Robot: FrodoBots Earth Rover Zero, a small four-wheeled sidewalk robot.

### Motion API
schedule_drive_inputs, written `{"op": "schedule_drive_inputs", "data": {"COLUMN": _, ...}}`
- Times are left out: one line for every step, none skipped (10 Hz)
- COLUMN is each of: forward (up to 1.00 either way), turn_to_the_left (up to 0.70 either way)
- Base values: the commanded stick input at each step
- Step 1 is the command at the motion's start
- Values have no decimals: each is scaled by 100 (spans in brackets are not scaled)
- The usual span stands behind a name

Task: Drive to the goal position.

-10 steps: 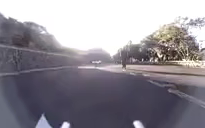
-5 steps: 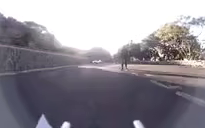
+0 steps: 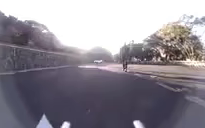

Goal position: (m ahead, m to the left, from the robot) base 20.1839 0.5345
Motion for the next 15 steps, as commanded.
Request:
{"op": "schedule_drive_inputs", "data": {"forward": 50, "turn_to_the_left": 0}}
{"op": "schedule_drive_inputs", "data": {"forward": 50, "turn_to_the_left": 0}}
{"op": "schedule_drive_inputs", "data": {"forward": 50, "turn_to_the_left": 0}}
{"op": "schedule_drive_inputs", "data": {"forward": 50, "turn_to_the_left": 0}}
{"op": "schedule_drive_inputs", "data": {"forward": 50, "turn_to_the_left": 0}}
{"op": "schedule_drive_inputs", "data": {"forward": 50, "turn_to_the_left": 0}}
{"op": "schedule_drive_inputs", "data": {"forward": 50, "turn_to_the_left": 0}}
{"op": "schedule_drive_inputs", "data": {"forward": 50, "turn_to_the_left": 0}}
{"op": "schedule_drive_inputs", "data": {"forward": 50, "turn_to_the_left": 0}}
{"op": "schedule_drive_inputs", "data": {"forward": 50, "turn_to_the_left": 0}}
{"op": "schedule_drive_inputs", "data": {"forward": 50, "turn_to_the_left": 0}}
{"op": "schedule_drive_inputs", "data": {"forward": 50, "turn_to_the_left": 0}}
{"op": "schedule_drive_inputs", "data": {"forward": 50, "turn_to_the_left": 0}}
{"op": "schedule_drive_inputs", "data": {"forward": 50, "turn_to_the_left": 0}}
{"op": "schedule_drive_inputs", "data": {"forward": 50, "turn_to_the_left": 0}}
